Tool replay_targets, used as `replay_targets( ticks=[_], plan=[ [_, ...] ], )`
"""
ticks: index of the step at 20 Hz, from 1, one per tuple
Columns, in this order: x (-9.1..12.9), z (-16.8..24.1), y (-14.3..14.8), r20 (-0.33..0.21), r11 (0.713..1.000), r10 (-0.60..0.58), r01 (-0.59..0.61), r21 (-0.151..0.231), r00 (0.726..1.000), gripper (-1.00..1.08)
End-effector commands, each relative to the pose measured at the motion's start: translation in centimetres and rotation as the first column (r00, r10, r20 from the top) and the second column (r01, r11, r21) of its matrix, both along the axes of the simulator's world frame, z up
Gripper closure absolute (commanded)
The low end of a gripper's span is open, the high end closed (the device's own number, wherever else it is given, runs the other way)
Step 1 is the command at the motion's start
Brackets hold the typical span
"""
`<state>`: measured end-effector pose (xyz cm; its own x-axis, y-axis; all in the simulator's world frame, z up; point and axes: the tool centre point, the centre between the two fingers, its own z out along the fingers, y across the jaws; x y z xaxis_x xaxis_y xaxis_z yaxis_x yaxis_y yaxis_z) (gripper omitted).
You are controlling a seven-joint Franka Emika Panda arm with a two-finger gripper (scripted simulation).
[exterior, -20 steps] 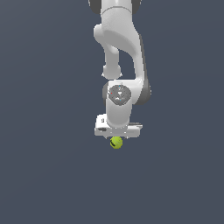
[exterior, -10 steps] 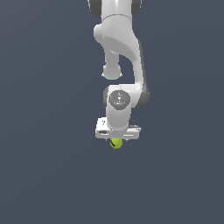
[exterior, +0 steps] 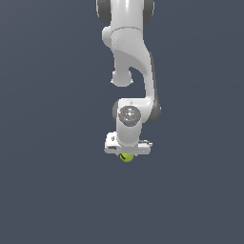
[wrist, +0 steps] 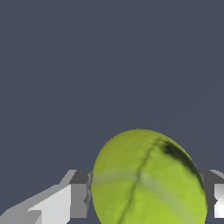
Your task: Pick up the object and move it to a goal position.
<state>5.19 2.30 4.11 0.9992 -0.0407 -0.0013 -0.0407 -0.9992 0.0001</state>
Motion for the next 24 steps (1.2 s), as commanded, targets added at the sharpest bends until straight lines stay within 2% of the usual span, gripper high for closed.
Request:
replay_targets(
  ticks=[1,14,19,24],
  plan=[
    [0.1,0.0,0.0,0.001,1.000,0.000,0.000,0.000,1.000,1.08],
    [0.1,0.6,0.0,0.001,1.000,0.000,0.000,0.000,1.000,1.08],
    [0.2,2.9,-0.2,0.001,1.000,0.000,0.000,0.000,1.000,1.08],
    [0.5,6.9,-0.4,0.001,1.000,0.000,0.000,0.000,1.000,1.08]
  ],
)
